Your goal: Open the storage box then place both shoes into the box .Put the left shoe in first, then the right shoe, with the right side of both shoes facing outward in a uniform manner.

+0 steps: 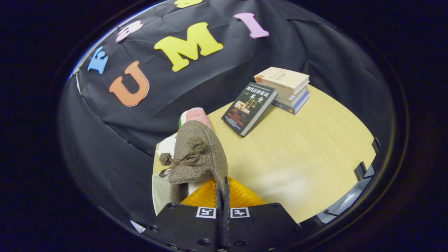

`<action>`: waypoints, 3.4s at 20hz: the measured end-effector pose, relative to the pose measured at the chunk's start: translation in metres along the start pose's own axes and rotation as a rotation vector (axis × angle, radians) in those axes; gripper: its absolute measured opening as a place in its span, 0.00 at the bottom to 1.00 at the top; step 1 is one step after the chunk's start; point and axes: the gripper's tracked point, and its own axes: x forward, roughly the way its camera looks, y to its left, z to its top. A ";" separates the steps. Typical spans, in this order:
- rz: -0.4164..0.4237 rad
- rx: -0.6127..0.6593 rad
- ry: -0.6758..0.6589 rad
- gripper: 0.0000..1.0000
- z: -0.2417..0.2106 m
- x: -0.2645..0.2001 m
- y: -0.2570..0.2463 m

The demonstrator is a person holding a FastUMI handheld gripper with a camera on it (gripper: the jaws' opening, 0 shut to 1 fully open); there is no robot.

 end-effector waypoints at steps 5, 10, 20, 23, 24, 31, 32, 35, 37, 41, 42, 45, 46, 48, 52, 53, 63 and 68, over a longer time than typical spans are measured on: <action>-0.009 -0.075 0.030 0.00 -0.043 0.026 0.058; -0.054 -0.165 0.037 0.00 -0.074 0.054 0.077; -0.183 -0.241 0.037 0.01 -0.100 0.097 0.058; -0.183 -0.254 0.047 0.03 -0.105 0.101 0.058; -0.178 -0.257 0.052 0.05 -0.108 0.102 0.058; -0.125 -0.292 0.034 0.12 -0.107 0.100 0.066; -0.111 -0.304 0.021 0.20 -0.103 0.096 0.069; -0.070 -0.356 -0.050 0.34 -0.084 0.076 0.075; -0.049 -0.391 -0.093 0.58 -0.074 0.060 0.076; -0.025 -0.425 -0.205 0.82 -0.045 0.015 0.066; -0.018 -0.431 -0.235 0.86 -0.035 0.004 0.063; -0.013 -0.430 -0.326 0.96 -0.003 -0.032 0.043; -0.019 -0.425 -0.357 0.97 0.009 -0.044 0.032; -0.042 -0.420 -0.423 0.97 0.036 -0.068 0.007; -0.080 -0.414 -0.556 0.96 0.085 -0.121 -0.043; -0.080 -0.406 -0.588 0.96 0.097 -0.136 -0.054; -0.078 -0.421 -0.813 0.96 0.163 -0.247 -0.124; -0.033 -0.440 -0.819 0.96 0.147 -0.254 -0.118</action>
